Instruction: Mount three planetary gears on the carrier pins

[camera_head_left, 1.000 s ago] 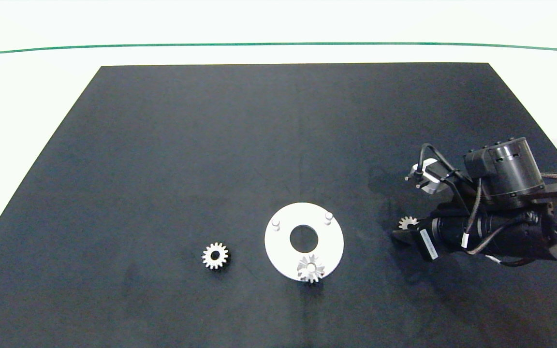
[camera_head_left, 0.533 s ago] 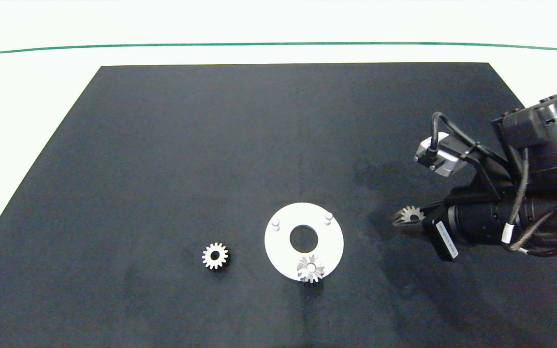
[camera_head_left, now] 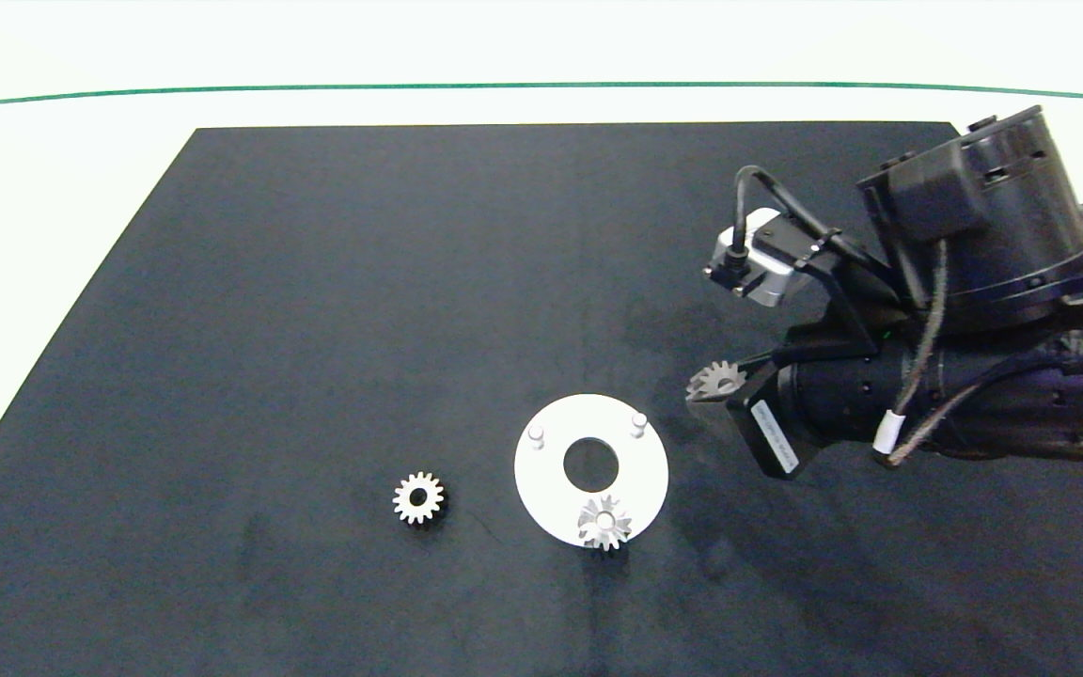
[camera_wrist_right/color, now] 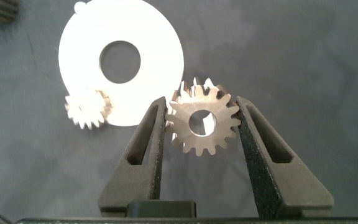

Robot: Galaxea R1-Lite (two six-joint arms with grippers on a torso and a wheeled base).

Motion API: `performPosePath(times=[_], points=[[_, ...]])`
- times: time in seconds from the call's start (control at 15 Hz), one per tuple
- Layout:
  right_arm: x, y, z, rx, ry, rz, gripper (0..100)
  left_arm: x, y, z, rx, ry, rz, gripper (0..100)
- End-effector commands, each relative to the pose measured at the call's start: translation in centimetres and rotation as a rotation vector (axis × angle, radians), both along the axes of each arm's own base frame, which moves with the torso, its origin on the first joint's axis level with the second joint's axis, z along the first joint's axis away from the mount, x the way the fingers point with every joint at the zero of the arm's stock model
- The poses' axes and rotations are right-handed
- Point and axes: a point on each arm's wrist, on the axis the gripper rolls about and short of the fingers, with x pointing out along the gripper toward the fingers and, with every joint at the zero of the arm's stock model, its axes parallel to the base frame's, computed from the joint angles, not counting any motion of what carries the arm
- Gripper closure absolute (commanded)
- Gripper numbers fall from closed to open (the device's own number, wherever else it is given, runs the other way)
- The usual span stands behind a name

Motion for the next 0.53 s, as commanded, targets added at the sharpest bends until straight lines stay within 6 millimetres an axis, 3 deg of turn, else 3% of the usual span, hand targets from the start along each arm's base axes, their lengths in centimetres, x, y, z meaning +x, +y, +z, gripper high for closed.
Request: performPosePath(times=[0.07,0.53], points=[[2.1,2.6,-2.6,-0.068,0.059,0.006,96,0.0,0.0,0.0,0.001,0.001,0.001,0],[3.0,4.2,-3.6,-0.083,0.076,0.022,96,0.0,0.0,0.0,0.001,0.004,-0.002,0]])
